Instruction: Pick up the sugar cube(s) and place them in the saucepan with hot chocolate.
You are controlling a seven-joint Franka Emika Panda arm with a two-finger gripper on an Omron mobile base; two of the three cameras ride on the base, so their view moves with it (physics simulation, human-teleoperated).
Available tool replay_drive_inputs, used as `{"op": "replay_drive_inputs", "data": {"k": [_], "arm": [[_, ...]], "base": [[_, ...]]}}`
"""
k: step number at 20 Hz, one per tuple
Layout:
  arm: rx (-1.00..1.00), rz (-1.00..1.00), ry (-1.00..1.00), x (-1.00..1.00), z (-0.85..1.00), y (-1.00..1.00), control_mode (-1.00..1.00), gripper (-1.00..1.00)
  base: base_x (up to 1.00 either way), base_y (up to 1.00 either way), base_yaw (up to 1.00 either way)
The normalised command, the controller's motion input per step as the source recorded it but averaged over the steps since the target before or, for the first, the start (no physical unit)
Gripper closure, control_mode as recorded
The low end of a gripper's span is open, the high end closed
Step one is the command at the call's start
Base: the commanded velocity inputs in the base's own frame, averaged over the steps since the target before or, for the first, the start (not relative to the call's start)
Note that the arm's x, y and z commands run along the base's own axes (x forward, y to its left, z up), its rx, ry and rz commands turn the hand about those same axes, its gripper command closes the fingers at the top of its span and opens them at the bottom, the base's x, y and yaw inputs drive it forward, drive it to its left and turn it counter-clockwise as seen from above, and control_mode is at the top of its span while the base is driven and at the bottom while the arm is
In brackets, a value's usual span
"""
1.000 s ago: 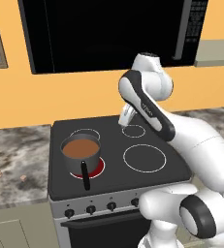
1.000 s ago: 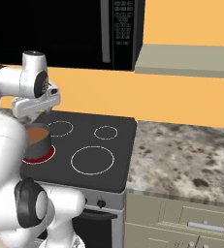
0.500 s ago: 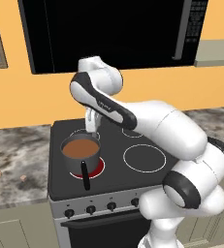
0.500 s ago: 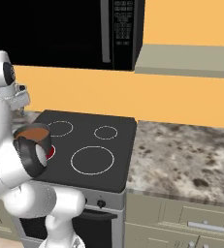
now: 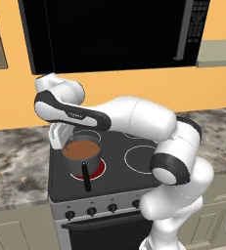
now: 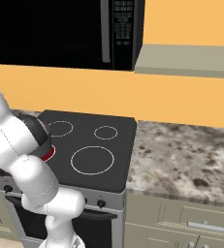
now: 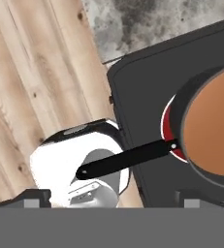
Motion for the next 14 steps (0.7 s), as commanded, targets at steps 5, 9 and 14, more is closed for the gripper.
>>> {"op": "replay_drive_inputs", "data": {"k": [5, 9, 14], "arm": [[0.01, -0.02, -0.12, 0.00, -0.20, 0.48, -1.00, -1.00], [0.19, -0.07, -0.18, 0.00, -0.45, 0.08, -1.00, -1.00], [0.33, -0.09, -0.23, 0.00, -0.60, 0.00, -1.00, -1.00]], "base": [[0.00, 0.00, 0.00], [0.00, 0.00, 0.00], [0.00, 0.00, 0.00]]}}
